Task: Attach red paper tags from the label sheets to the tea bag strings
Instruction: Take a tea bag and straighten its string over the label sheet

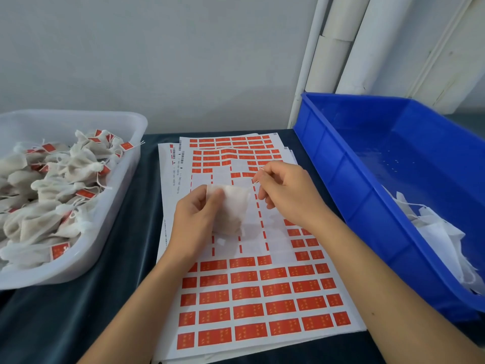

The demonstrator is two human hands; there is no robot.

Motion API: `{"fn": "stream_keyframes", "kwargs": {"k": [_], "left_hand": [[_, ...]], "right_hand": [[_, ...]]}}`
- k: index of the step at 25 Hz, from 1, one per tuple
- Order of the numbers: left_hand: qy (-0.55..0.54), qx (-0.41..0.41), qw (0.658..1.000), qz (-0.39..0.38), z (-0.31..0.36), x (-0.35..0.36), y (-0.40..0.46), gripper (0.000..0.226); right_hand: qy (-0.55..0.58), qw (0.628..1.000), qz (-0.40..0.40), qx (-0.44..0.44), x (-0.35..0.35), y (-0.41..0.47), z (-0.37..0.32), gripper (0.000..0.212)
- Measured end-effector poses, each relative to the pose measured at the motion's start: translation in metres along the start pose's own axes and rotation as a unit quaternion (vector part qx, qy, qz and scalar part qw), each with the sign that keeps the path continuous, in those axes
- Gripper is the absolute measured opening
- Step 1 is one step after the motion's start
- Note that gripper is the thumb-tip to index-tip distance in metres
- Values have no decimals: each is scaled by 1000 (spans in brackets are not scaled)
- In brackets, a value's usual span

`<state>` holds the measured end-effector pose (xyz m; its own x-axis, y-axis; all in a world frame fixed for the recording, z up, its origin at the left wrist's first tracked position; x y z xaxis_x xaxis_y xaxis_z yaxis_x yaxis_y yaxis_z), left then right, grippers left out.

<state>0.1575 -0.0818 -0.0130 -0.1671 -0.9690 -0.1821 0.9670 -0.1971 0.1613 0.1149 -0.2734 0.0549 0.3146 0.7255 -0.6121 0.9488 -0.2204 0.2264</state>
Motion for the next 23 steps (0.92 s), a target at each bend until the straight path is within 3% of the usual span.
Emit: {"fn": "stream_keyframes", "kwargs": {"k": [5,10,13,17,21,23], "left_hand": [[-12,-5,1000,-7,-1,0,0,37],[-7,-4,1000,-26,1,3,-2,32],[-7,-7,1000,-26,0,3,-1,32],[-24,7,999,-41,2,4,-2,31],[-29,17,999,-38,5,2,-3,30],[-37,23,998,-38,6,2,-2,30]], "right_hand": [[36,999,20,5,-3,0,-1,20],[-28,999,29,19,-4,-2,9,17],[-65,997,-18,-22,-2,-5,7,35],[-112,984,-122,-64,15,-10,4,40],[-91,990,-104,-39,14,-7,8,5],[-91,992,-76,-46,8,-7,6,9]]}}
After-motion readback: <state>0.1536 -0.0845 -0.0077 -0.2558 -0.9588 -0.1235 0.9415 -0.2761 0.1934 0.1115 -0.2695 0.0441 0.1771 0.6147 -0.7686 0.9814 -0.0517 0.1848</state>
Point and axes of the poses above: each hand's wrist, its own y-axis towards the middle knuckle, its own x-axis out of the palm, z = x × y, the point moved 6 cm from there along y, towards the middle knuckle, and after that the axes turned 1 degree about x, right-handed, at the moved point
